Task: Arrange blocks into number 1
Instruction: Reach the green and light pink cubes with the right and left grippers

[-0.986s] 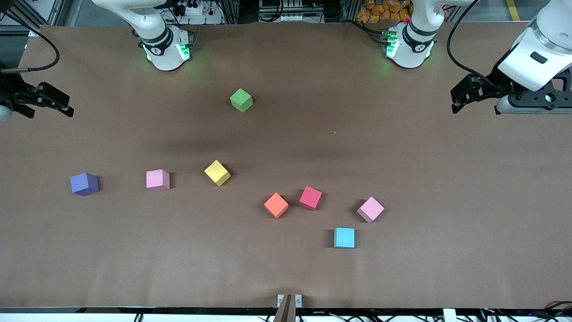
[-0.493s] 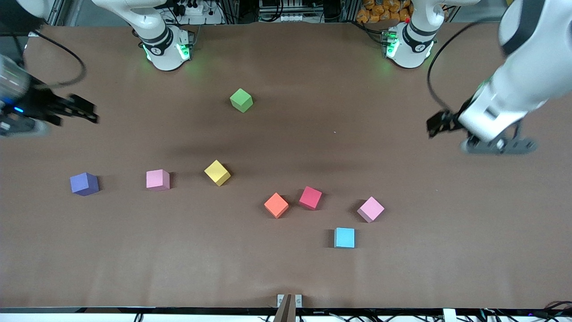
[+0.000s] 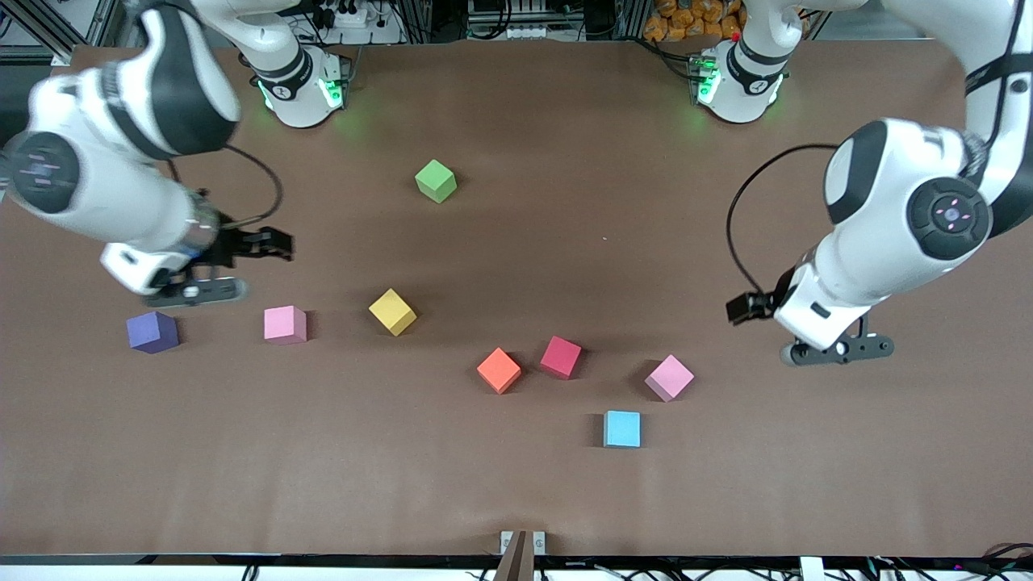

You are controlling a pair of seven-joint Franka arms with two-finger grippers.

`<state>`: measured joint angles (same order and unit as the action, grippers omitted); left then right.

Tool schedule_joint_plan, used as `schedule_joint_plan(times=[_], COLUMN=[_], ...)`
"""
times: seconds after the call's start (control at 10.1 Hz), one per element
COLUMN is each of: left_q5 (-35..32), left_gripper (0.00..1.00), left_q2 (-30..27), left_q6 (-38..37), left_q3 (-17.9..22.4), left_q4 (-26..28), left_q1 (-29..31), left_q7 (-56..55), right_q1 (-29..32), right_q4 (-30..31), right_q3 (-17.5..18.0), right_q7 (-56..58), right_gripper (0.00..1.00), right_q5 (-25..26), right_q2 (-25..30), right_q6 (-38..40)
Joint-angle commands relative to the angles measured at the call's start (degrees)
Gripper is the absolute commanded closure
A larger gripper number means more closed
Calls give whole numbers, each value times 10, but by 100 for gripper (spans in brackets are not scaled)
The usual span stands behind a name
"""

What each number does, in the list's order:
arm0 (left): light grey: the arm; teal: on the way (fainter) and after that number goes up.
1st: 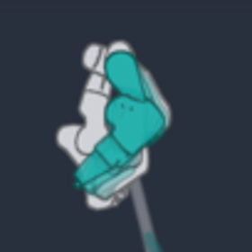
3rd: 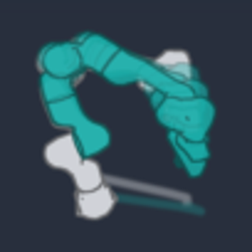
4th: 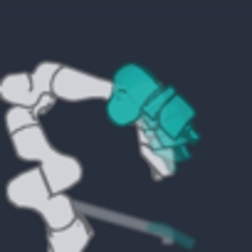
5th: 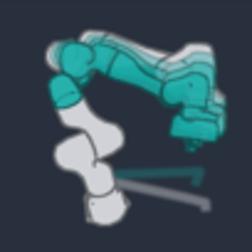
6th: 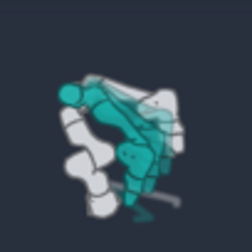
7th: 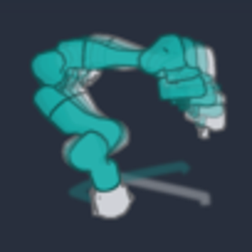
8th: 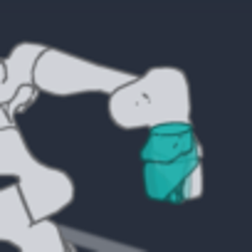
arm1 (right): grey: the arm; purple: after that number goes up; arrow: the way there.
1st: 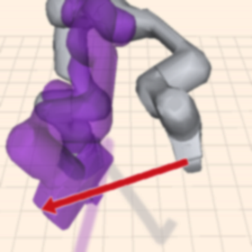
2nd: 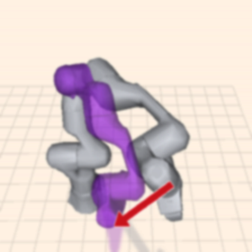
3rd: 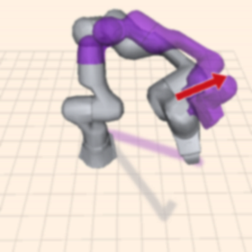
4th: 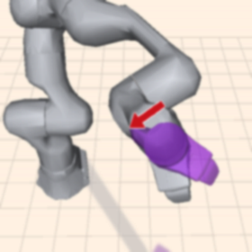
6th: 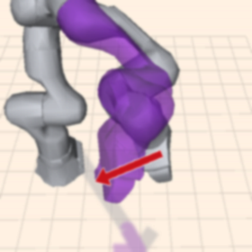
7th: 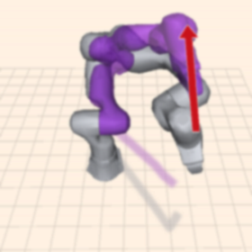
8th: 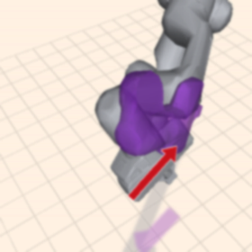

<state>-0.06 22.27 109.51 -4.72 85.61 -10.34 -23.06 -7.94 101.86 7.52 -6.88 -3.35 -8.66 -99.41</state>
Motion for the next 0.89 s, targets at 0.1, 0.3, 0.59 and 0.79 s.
schedule_joint_plan(times=[0.1, 0.3, 0.59, 0.79], left_q5=[8, 6, 1, -4], left_gripper=[0, 0, 0, 0], left_q2=[87, 124, 137, 168], left_q6=[98, 119, 117, 117], left_q3=[4, 4, 5, 7], left_q4=[-31, -38, -34, -34], left_q1=[-3, -13, -16, -35], left_q7=[-99, -162, -258, -366], right_q1=[-24, -23, -22, -23], right_q4=[97, 151, 242, 285], right_q3=[71, 135, 245, 280], right_q7=[-125, -197, -324, -418], right_gripper=[0, 0, 0, 0], right_q5=[-3, -7, -7, -7], right_q2=[46, 49, 50, 47], right_q6=[-21, -43, -160, -195])
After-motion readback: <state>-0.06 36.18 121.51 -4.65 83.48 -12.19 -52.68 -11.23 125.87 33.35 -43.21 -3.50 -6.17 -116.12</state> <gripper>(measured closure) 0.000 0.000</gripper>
